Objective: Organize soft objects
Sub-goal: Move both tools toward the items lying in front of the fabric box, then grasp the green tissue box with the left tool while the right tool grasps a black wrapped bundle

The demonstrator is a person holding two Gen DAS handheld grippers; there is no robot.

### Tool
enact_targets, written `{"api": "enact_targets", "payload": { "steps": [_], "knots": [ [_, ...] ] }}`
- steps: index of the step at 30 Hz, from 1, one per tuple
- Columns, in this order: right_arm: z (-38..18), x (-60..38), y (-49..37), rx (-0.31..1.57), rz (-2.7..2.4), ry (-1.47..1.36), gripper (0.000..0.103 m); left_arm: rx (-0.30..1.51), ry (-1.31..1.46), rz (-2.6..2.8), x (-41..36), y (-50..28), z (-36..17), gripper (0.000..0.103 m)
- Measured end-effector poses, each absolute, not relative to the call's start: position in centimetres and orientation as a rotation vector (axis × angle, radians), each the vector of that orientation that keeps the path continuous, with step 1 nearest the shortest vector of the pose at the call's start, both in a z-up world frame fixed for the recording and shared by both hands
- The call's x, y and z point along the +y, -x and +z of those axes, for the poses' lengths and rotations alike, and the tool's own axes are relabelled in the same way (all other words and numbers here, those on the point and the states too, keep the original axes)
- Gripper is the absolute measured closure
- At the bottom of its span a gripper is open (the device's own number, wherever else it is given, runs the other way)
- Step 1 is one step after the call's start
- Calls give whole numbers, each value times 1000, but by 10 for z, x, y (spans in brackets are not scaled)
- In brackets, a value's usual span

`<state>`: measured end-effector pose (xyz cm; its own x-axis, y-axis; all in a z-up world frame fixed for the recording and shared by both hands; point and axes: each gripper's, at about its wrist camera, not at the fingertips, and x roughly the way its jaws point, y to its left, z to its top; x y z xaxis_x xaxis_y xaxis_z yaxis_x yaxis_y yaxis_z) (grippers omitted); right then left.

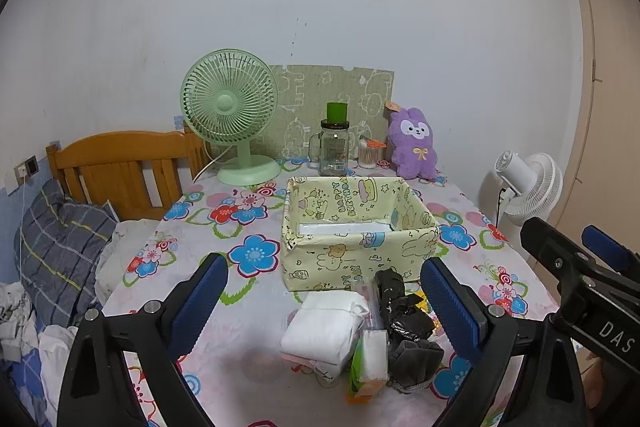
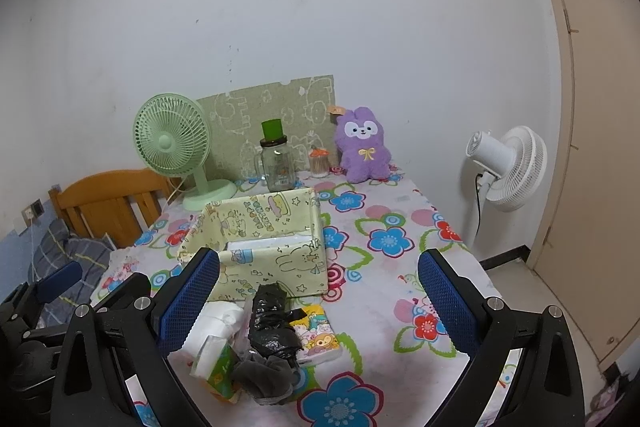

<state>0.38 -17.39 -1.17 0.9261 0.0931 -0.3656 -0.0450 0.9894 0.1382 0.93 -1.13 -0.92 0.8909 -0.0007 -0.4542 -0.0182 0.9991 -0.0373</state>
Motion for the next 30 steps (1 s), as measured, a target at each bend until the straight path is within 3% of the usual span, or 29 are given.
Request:
{"api": "enact_targets", "payload": {
  "steps": [30],
  "knots": [
    [-49, -162, -23, 433, 97, -93, 7, 545, 4, -33, -31, -25, -49, 10]
  ]
}}
